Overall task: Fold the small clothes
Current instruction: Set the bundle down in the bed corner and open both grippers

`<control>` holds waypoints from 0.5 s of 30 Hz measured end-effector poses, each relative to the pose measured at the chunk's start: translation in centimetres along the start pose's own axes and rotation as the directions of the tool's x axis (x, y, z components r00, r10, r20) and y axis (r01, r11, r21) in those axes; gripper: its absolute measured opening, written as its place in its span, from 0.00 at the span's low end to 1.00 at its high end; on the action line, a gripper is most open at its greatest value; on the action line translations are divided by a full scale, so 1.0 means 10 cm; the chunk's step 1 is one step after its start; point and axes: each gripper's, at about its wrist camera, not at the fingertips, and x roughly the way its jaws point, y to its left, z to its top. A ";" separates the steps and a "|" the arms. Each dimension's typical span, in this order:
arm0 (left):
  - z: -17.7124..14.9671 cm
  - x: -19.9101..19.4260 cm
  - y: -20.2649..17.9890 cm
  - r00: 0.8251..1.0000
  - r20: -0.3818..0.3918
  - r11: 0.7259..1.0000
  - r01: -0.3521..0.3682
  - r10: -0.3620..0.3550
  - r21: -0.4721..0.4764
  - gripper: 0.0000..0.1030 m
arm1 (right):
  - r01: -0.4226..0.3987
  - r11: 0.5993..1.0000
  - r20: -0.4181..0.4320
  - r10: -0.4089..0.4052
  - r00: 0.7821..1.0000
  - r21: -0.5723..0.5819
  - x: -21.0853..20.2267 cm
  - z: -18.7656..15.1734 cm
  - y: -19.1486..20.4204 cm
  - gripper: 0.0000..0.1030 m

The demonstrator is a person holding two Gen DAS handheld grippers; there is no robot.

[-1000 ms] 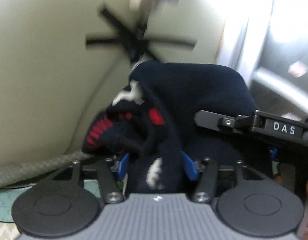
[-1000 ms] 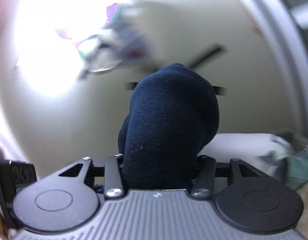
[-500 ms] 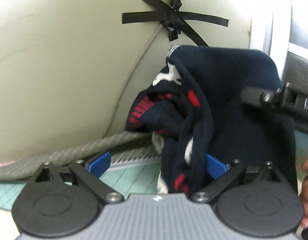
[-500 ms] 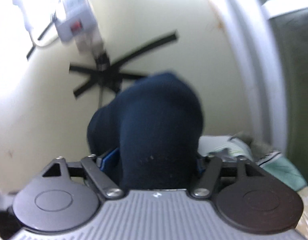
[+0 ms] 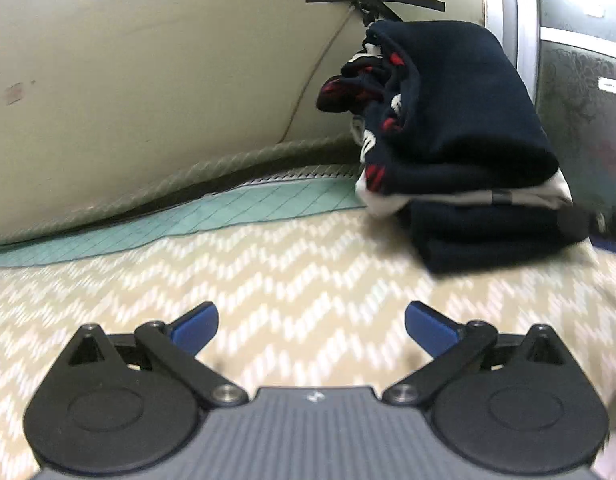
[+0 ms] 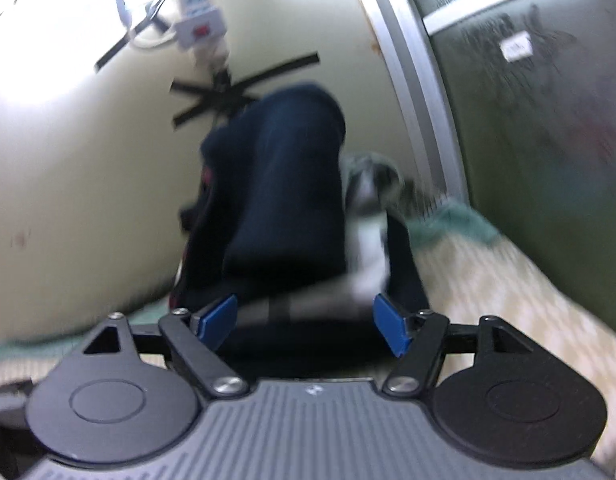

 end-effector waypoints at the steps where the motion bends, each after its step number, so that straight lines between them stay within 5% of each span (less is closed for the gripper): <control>1: -0.03 -0.08 0.04 1.000 0.020 1.000 -0.009 0.009 -0.003 1.00 | 0.004 1.000 -0.011 -0.004 1.000 0.002 -0.05 -0.08 0.02 0.61; 3: -0.10 -0.17 0.06 0.998 0.035 0.999 -0.050 0.050 0.019 1.00 | 0.010 1.000 -0.024 -0.010 1.000 0.017 -0.20 -0.25 0.04 0.61; 15: -0.32 -0.41 0.25 0.999 -0.022 0.999 -0.031 0.031 -0.014 1.00 | 0.049 0.998 0.016 -0.050 0.999 0.041 -0.64 -0.54 0.13 0.70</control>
